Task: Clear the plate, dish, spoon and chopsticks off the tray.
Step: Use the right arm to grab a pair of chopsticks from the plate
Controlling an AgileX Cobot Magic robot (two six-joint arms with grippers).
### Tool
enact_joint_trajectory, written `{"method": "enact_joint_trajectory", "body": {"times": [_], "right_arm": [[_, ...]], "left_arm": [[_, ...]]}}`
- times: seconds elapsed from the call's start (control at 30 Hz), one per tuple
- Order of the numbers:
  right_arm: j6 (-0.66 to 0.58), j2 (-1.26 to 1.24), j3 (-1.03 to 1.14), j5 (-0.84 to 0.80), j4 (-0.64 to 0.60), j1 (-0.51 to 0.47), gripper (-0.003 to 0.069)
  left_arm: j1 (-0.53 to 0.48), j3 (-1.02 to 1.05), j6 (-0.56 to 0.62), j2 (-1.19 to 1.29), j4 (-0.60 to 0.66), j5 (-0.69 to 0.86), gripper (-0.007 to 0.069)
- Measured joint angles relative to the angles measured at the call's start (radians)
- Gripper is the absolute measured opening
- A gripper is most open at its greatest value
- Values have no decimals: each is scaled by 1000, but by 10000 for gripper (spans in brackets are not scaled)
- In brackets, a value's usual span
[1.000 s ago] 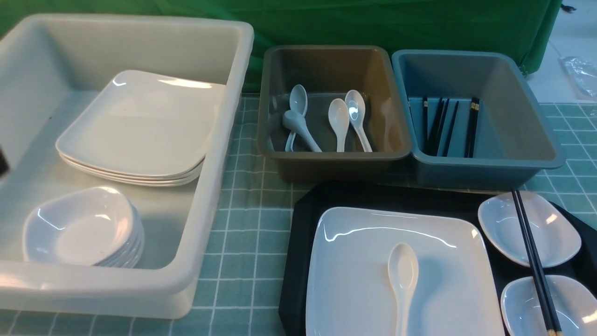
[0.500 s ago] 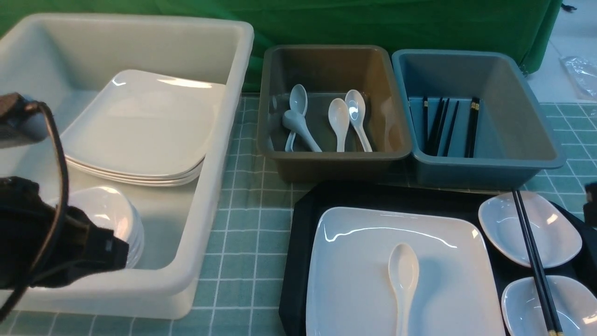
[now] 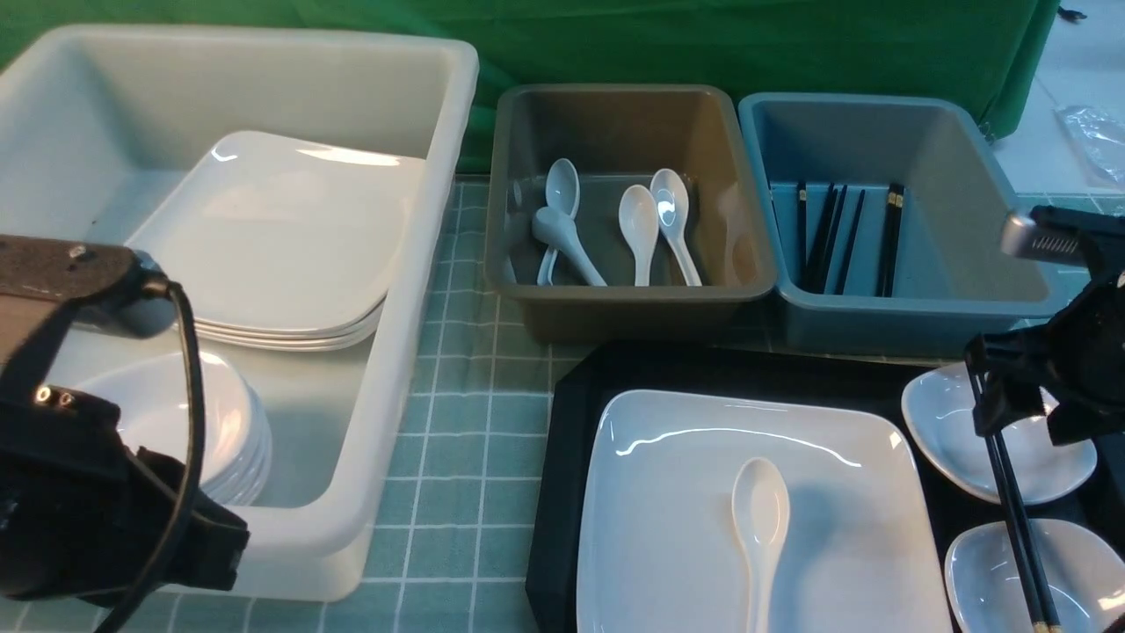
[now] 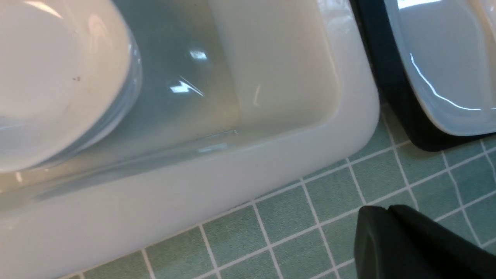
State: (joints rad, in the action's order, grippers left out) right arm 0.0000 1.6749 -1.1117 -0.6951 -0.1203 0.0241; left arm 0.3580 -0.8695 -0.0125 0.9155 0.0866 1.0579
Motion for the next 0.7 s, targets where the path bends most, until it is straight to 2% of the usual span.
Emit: {"method": "enact_joint_trajectory", "body": {"times": [0.07,0.17,0.3,0.43,0.47,0.57,0.7], "right_arm": [[0,38,0,41,0,0,536],[0,70,0,67,0,0,524],[0,120,0,78,0,0,472],[0,131,0,79,0,0,351],[0,131,0,78,0,0,242],[0,131,-1,72,0,0,102],[0,124,-1,43,1,0,106]], "left_arm": [[0,0,-2,0,-22,-10,0],[0,0,-3,0,-31,-26,0],[0,0,-5,0,-34,-41,0],[0,0,-6,0,-34,-51,0],[0,0,-6,0,-34,-52,0],[0,0,-6,0,-34,-52,0],[0,0,-6,0,-34,-56,0]]}}
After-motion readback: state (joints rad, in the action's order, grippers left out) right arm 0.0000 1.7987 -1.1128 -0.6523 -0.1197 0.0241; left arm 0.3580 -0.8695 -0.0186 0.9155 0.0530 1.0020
